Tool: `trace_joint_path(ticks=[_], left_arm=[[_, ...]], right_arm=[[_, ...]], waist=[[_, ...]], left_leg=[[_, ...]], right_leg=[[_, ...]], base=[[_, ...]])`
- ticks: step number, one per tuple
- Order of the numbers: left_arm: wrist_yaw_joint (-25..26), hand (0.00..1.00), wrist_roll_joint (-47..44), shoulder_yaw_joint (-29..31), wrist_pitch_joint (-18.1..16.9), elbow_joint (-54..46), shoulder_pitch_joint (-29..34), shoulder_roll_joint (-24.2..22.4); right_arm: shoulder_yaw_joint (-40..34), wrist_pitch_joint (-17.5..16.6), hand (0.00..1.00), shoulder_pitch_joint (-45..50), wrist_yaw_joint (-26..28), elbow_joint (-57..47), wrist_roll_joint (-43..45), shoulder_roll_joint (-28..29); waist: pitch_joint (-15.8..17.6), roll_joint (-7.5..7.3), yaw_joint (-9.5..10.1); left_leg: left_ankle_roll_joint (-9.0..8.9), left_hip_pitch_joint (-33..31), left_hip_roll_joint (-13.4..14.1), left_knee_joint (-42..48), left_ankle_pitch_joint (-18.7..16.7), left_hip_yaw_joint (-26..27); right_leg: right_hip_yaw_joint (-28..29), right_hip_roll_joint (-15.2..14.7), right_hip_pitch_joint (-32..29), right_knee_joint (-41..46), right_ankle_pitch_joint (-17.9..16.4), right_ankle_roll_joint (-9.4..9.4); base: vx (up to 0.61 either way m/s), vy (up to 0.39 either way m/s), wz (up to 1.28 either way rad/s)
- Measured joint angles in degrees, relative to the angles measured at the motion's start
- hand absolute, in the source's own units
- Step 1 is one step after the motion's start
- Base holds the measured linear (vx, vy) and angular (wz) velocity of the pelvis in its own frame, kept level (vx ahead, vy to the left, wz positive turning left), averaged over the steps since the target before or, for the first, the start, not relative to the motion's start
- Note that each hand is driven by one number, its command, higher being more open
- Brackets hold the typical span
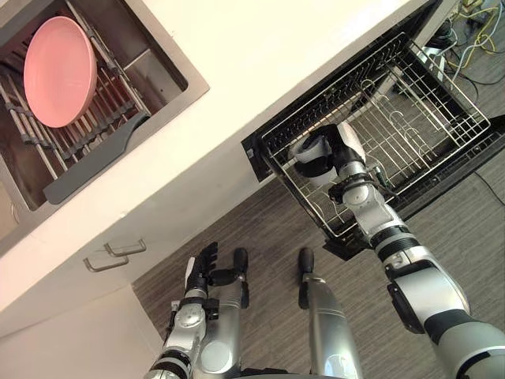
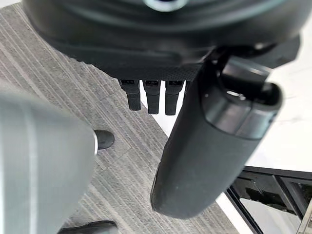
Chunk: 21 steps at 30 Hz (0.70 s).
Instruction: Walk over to the sink, pick up the cup, carry it to the dishwasher, place the cup inside the dishwasher, then close the dishwasher door
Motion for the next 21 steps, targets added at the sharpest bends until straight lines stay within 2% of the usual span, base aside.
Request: trace_joint_path(ticks=[14, 21], left_arm=[[0.6, 0.90, 0.0, 1.2, 0.2, 0.3, -0.8, 0.0], [0.7, 0.90, 0.0, 1.2, 0.4, 0.5, -0.9, 0.0]], right_arm=[[-5.3, 0.8, 0.90, 0.3, -0.4, 0.6, 0.1, 3.5], [-10.0, 1.0, 0.90, 4.9, -2.3, -7.0, 0.9, 4.0]], waist=[[-0.3, -0.46, 0.18], [-0.4, -0.71, 0.28]], left_leg=[[-0.06, 0.9, 0.0, 0.2, 0.0, -0.1], [-0.06, 2.5, 0.1, -0.4, 0.0, 0.4]], right_leg=[[-0.1, 0.0, 1.2, 0.1, 0.0, -0.01], [0.3, 0.1, 2.3, -0.1, 0.0, -0.02]], base=[[0.00, 0.000, 0.00], [0.01, -0.004, -0.03]])
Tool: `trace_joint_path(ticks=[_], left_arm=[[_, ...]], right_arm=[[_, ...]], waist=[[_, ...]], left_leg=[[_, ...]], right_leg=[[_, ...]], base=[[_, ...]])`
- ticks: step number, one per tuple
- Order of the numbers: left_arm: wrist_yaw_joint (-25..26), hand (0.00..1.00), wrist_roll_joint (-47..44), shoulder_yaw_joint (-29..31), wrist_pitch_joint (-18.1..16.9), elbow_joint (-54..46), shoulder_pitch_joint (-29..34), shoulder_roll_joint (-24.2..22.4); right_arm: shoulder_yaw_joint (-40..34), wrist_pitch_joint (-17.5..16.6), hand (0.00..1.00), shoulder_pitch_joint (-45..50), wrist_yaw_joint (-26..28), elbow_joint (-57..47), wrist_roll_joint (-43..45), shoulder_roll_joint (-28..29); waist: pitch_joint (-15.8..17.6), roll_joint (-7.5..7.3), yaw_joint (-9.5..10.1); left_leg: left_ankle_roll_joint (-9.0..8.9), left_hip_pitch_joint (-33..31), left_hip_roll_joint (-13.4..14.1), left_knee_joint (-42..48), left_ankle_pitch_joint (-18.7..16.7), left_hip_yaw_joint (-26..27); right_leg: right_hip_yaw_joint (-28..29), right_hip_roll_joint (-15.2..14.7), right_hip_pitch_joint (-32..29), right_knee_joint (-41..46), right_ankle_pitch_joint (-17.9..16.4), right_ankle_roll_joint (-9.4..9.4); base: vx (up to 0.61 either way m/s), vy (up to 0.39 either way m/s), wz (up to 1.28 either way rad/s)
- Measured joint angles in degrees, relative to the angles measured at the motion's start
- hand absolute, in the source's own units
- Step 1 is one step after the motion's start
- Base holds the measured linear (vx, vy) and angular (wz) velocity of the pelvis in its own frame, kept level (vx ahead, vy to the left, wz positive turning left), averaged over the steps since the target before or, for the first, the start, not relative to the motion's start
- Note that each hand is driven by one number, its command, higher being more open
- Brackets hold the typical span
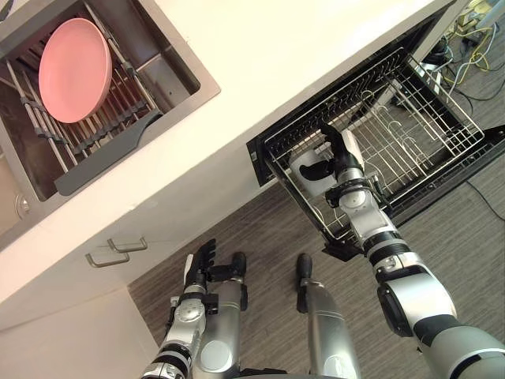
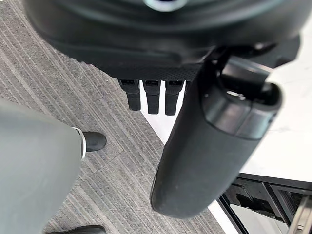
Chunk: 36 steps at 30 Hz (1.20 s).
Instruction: Walk over to the sink, pick up the cup, carry it to the dishwasher, place the cup inside the dishwasher, then close the dishwasher door
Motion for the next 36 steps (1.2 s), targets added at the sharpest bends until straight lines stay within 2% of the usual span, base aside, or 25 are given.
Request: trace_joint_path(ticks=[5, 12, 18, 23, 27, 36], left_arm=[[0.0, 0.90, 0.0, 0.0, 0.2, 0.0, 0.1, -0.3], [-0.1, 0.90, 0.1, 0.2, 0.6, 0.0, 1.4, -0.2], [-1.3, 0.90, 0.3, 0.9, 1.9, 0.0, 4.7, -0.1], [-1.5, 0.90, 1.5, 1.2, 2.6, 1.8, 7.8, 0.1], [-2.2, 0.90, 2.7, 2.4, 2.6, 1.7, 10.7, -0.3], [-2.4, 0.90, 4.2, 3.2, 2.6, 1.7, 14.0, -0.3]], right_arm=[[-4.3, 0.0, 0.90, 6.6, -1.4, -11.1, 1.7, 0.9], [-7.2, -0.3, 0.90, 21.4, -2.2, -27.1, 4.9, 5.4], [-8.4, -2.3, 0.90, 35.2, -1.3, -37.2, 7.0, 8.3], [-11.2, -3.5, 0.90, 46.6, 0.1, -45.1, 7.1, 10.8], [-13.6, -5.9, 0.90, 55.8, 1.3, -53.4, 9.9, 14.1], [-12.2, -10.4, 0.90, 62.0, 2.8, -62.4, 13.4, 18.3]], waist=[[-0.2, -0.25, -0.14], [-1.5, -2.23, -0.89], [-2.8, -3.75, -1.82], [-6.8, -4.16, -2.68], [-10.3, -4.22, -3.86], [-15.3, -4.60, -4.14]], left_leg=[[-0.03, 2.0, 0.2, -0.7, 0.0, 0.3], [-0.39, 5.8, 0.3, -1.4, -0.5, 0.7], [-0.35, 9.5, 0.3, -2.7, -1.6, 0.7], [-0.51, 12.4, 0.2, -5.7, -1.4, 0.2], [-0.66, 16.2, 0.3, -8.3, -1.4, 0.3], [-0.62, 20.3, 0.1, -11.2, -1.3, 0.0]], right_leg=[[0.2, 0.2, 1.8, -0.7, 0.0, 0.00], [0.3, 0.3, 5.1, -0.8, -1.1, -0.14], [0.0, 0.3, 8.3, -0.9, -2.9, 0.08], [-0.8, 0.3, 11.0, -3.0, -3.3, -0.22], [-1.3, 0.1, 15.4, -6.1, -3.4, 0.02], [-2.0, -0.1, 20.2, -9.7, -3.3, 0.38]], base=[[0.04, -0.003, -0.04], [0.04, 0.001, -0.01], [0.04, -0.001, 0.01], [0.12, 0.007, 0.06], [0.14, 0.034, 0.04], [0.05, 0.022, 0.04]])
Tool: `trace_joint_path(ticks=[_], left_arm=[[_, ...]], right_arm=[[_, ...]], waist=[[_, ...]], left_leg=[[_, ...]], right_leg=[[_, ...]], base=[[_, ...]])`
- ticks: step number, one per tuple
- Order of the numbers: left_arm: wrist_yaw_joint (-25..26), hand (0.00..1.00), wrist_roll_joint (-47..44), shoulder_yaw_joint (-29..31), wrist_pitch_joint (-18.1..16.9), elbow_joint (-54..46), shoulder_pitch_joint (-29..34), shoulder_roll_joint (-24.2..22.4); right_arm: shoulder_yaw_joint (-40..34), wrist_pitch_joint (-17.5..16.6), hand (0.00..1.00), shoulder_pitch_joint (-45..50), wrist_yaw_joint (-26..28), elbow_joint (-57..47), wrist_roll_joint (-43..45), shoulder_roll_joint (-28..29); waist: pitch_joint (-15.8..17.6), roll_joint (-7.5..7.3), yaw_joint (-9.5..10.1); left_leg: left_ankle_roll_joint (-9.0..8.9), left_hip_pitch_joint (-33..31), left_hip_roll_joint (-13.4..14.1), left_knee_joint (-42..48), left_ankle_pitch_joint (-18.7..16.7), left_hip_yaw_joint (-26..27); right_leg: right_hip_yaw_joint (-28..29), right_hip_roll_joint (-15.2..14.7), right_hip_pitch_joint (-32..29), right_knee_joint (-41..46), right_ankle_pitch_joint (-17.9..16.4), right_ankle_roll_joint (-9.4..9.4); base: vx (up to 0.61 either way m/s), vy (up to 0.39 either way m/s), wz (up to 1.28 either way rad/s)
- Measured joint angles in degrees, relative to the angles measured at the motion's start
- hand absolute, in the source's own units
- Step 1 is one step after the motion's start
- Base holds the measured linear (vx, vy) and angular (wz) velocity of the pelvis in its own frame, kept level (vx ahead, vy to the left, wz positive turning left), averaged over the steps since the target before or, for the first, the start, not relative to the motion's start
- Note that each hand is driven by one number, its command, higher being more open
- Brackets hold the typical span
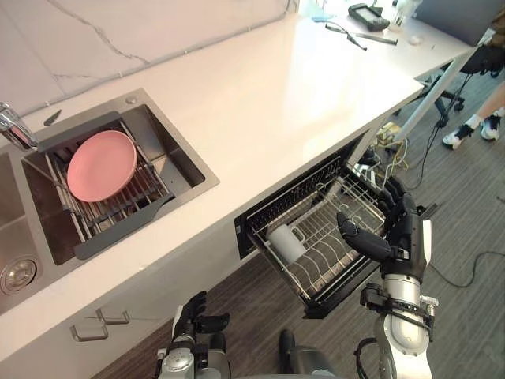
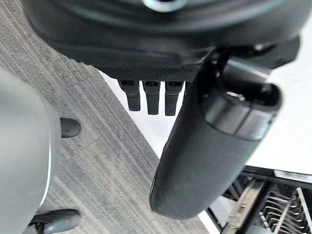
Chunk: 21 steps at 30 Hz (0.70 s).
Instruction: Walk over to the sink, pick up the cup, carry it to the dishwasher, place the cup inside the dishwasher, then close the dishwasher door
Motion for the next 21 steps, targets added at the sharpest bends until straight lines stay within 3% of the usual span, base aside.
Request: trace_joint_path(ticks=[9, 14, 16, 18, 19, 21], left_arm=[[0.0, 0.90, 0.6, -1.3, -0.3, 2.2, 0.1, 1.2], [0.1, 0.90, 0.6, -1.2, -0.7, 2.5, -0.2, 1.5], [0.1, 0.90, 0.6, -1.2, -0.8, 2.5, -0.6, 1.6], [0.1, 0.90, 0.5, -1.2, -0.8, 2.5, -0.8, 1.8], [0.1, 0.90, 0.5, -1.2, -0.8, 2.5, -0.9, 1.9], [0.1, 0.90, 0.4, -1.4, -0.8, 2.5, -1.2, 2.1]], right_arm=[[4.0, -1.4, 0.90, -0.4, -0.1, -0.6, 0.2, -0.2], [5.8, -1.5, 0.90, -3.6, -1.2, -0.6, 0.2, -1.9], [6.3, -1.5, 0.90, -5.9, -1.9, -0.6, 0.1, -3.2], [6.2, -1.5, 0.90, -8.9, -2.6, 0.0, -0.3, -5.1], [6.1, -1.6, 0.90, -9.7, -2.7, 0.4, -0.4, -5.5], [6.2, -2.0, 0.90, -12.3, -2.8, 0.7, -1.0, -7.5]], waist=[[-1.2, 0.00, -0.35], [-0.7, 0.23, -0.23], [-0.4, 0.40, -0.14], [-0.1, 0.83, 0.63], [0.0, 0.65, 0.80], [0.1, 0.80, 0.83]], left_leg=[[0.27, 1.4, -0.7, -1.2, 0.3, -2.9], [0.03, -3.3, -1.7, 5.2, -0.8, -6.2], [0.18, -6.0, -1.6, 8.7, -1.1, -4.6], [2.72, -7.4, 0.5, 9.7, -2.7, 3.4], [2.92, -7.4, 0.9, 9.5, -3.2, 4.5], [3.39, -7.8, 3.2, 8.7, -2.7, 12.2]], right_leg=[[-2.4, -0.4, 3.8, -3.2, 0.6, 0.34], [-6.7, -1.3, 4.3, -2.2, -0.5, 0.35], [-9.9, -2.1, 4.4, -0.6, -1.7, 0.37], [-14.9, -2.8, 6.0, 0.4, -3.0, 0.34], [-16.0, -3.1, 6.4, 0.4, -3.1, 0.43], [-20.5, -4.8, 7.3, 0.1, -3.4, 1.12]], base=[[0.01, 0.009, 0.14], [-0.01, 0.003, 0.48], [-0.08, 0.001, 0.89], [-0.11, 0.002, 1.05], [-0.05, 0.001, 1.02], [-0.01, 0.021, 1.05]])
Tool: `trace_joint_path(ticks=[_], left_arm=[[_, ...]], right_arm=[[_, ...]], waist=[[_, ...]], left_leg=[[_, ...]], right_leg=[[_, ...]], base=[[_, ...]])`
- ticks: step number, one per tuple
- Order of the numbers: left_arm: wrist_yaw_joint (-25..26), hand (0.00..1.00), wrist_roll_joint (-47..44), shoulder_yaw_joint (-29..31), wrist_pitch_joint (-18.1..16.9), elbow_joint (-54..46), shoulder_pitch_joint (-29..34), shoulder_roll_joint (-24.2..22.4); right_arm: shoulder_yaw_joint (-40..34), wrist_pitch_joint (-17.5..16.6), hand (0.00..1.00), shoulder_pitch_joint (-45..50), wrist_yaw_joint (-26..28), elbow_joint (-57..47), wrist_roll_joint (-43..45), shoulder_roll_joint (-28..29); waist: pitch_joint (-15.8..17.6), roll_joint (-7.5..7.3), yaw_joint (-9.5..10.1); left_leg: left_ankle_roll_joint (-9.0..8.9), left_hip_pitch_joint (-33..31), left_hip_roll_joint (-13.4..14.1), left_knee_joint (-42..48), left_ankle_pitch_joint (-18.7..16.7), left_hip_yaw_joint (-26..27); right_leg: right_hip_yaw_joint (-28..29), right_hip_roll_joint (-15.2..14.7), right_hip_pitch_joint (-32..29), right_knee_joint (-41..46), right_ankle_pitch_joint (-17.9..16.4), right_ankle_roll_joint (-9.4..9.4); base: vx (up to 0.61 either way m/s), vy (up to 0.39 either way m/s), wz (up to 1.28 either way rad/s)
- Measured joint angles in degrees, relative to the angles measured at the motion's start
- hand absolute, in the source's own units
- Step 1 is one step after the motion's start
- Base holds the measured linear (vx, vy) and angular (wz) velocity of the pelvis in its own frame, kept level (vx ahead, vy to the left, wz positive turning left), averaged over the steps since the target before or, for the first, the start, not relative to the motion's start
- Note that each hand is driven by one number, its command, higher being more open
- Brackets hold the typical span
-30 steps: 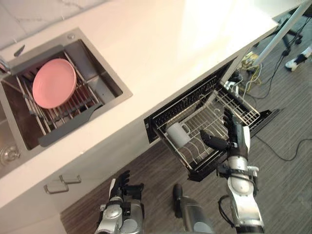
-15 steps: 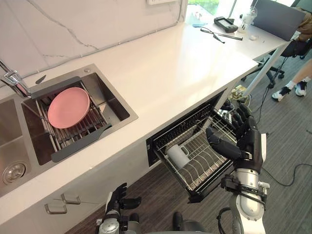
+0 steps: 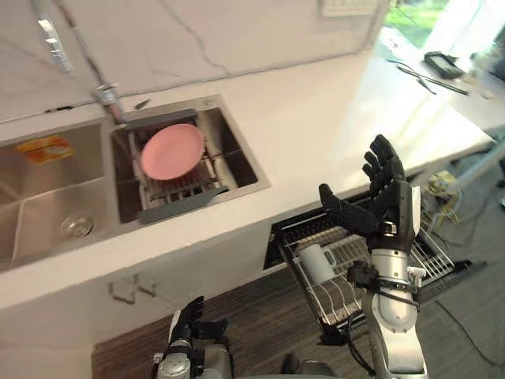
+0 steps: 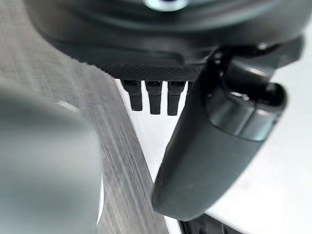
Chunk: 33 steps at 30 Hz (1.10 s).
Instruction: Walk over to the sink, pick up the cup, carry it to the dishwasher, place the cup inside the dishwasher, then close the dishwasher door
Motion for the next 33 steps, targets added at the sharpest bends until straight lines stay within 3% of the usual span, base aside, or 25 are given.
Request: trace_joint_path(ticks=[3, 5, 7, 11, 12, 13, 15, 17, 19, 21, 22, 26, 32, 33], left_arm=[[0.2, 0.90, -0.1, -1.2, 0.0, -0.1, 0.0, 0.2], [0.2, 0.90, -0.1, -2.0, 0.0, -0.1, -0.1, 0.4], [0.0, 0.90, -0.1, -2.1, 0.0, -0.1, -0.1, 0.6], [-0.1, 0.90, 0.1, -3.8, -0.1, 0.4, 0.1, 1.9], [-0.1, 0.90, 0.1, -4.3, -0.1, 0.4, 0.1, 2.3], [-0.1, 0.90, 0.1, -4.5, 0.0, 0.4, 0.3, 2.4], [-0.1, 0.90, 0.1, -4.4, 0.0, 0.5, 0.5, 2.5], [-0.1, 0.90, 0.1, -4.4, 0.1, 0.5, 0.4, 2.5], [-0.2, 0.90, -0.1, -4.1, 1.0, 1.2, 0.2, 3.0], [-0.2, 0.90, 0.1, -3.4, 1.2, 2.4, 0.4, 1.8], [0.0, 0.90, 0.1, -2.8, 1.2, 2.4, 0.7, 1.5], [0.0, 0.90, 0.3, -1.5, 1.2, 2.5, 1.2, 1.5], [-0.6, 0.90, 2.3, -2.1, 1.1, 3.4, 1.0, 1.4], [-1.3, 0.90, 3.3, -4.4, 0.9, 4.5, 0.7, 1.6]], right_arm=[[-0.1, -0.2, 0.90, -1.9, -0.2, 2.5, -1.2, -1.0], [0.0, 0.0, 0.90, -1.9, 0.1, 3.8, -2.2, -0.7], [0.0, 0.1, 0.90, -2.5, 0.1, 6.0, -3.5, -0.3], [0.0, 1.5, 0.90, -3.7, 0.0, 10.3, -6.0, -0.3], [0.0, 1.8, 0.90, -3.7, 0.0, 10.8, -6.6, -0.4], [0.1, 1.8, 0.90, -3.6, 0.2, 11.0, -7.3, -0.4], [0.1, 1.8, 0.90, -3.7, 0.3, 11.0, -8.0, -0.7], [0.1, 1.8, 0.90, -3.7, 0.9, 11.1, -8.3, -1.4], [0.1, 1.7, 0.90, -3.7, 1.4, 11.0, -8.2, -2.4], [0.1, 1.9, 0.90, -3.4, 2.0, 11.5, -8.2, -4.5], [0.1, 1.9, 0.90, -3.3, 2.3, 11.5, -8.2, -4.8], [-1.6, 1.9, 0.90, -2.1, 3.1, 11.5, -7.7, -5.0], [-2.1, 1.9, 0.90, -0.1, 4.2, 11.5, -7.5, -4.9], [-2.0, 1.9, 0.90, 0.8, 5.2, 13.9, -6.4, -4.6]], waist=[[0.0, -0.07, 0.47], [0.0, -0.12, 0.88], [0.4, -0.74, 0.86], [0.7, -1.69, -0.54], [0.6, -2.05, -1.02], [0.5, -2.03, -2.18], [0.5, -2.11, -2.59], [0.5, -2.14, -2.60], [-0.1, -3.04, -2.73], [-0.9, -0.54, -2.87], [-1.2, -0.10, -2.83], [-1.4, 0.20, -2.89], [-1.9, 0.70, -3.17], [-3.7, 0.67, -3.18]], left_leg=[[0.47, 0.8, -1.2, -2.9, 3.2, 2.1], [0.97, 1.0, -2.7, -2.6, 2.8, 1.4], [1.49, 2.3, -4.5, -1.5, 0.2, 1.7], [2.83, 5.4, -6.8, 0.0, -2.5, 1.1], [3.39, 6.2, -7.2, 0.3, -3.2, -0.2], [3.78, 6.8, -7.2, 0.3, -3.6, -2.5], [3.71, 7.5, -7.2, -0.3, -3.5, -4.2], [2.91, 8.1, -7.1, -0.1, -2.9, -5.6], [1.71, 8.1, -8.4, 1.6, -3.4, -7.1], [0.49, 8.0, -6.5, 1.7, -4.2, -8.7], [0.18, 8.1, -5.8, 1.1, -4.4, -8.7], [-0.91, 11.0, -4.4, -4.2, -3.2, -9.1], [-0.36, 13.0, -5.2, -6.7, -2.4, -9.3], [0.11, 12.8, -6.0, -13.9, 3.4, -12.0]], right_leg=[[-3.1, -2.7, 0.5, 0.7, -0.9, 1.47], [-3.8, -4.0, 1.4, 0.9, -1.2, 2.39], [-3.5, -6.8, 2.1, 3.8, -2.6, 3.37], [5.6, -10.4, -2.6, 20.4, -2.3, 1.92], [10.1, -10.1, -5.0, 25.7, -0.9, -0.64], [15.5, -7.1, -6.9, 27.9, -4.1, -0.25], [19.3, -3.8, -9.3, 27.4, -6.9, -0.41], [22.0, -0.5, -11.9, 24.1, -7.4, -0.63], [22.5, 0.6, -12.7, 13.2, -0.7, 0.56], [20.9, 2.2, -10.4, 10.2, -0.1, 0.54], [20.5, 3.0, -9.8, 8.8, 0.2, 0.22], [19.3, 4.5, -6.7, 3.7, 1.6, -0.30], [19.1, 4.0, -2.2, -3.6, 4.5, 0.91], [18.7, 4.7, -1.2, -12.1, 11.9, 0.31]], base=[[0.04, 0.102, 0.76], [0.12, 0.139, 0.29], [0.16, 0.175, 0.10], [0.12, 0.140, 0.16], [0.24, 0.096, 0.60], [0.25, 0.067, 0.69], [0.23, 0.001, 0.64], [0.21, -0.060, 0.60], [0.21, -0.110, 0.62], [0.23, -0.103, 0.33], [0.16, -0.066, 0.00], [0.13, -0.059, 0.03], [0.07, 0.058, 0.02], [0.00, 0.000, 0.00]])
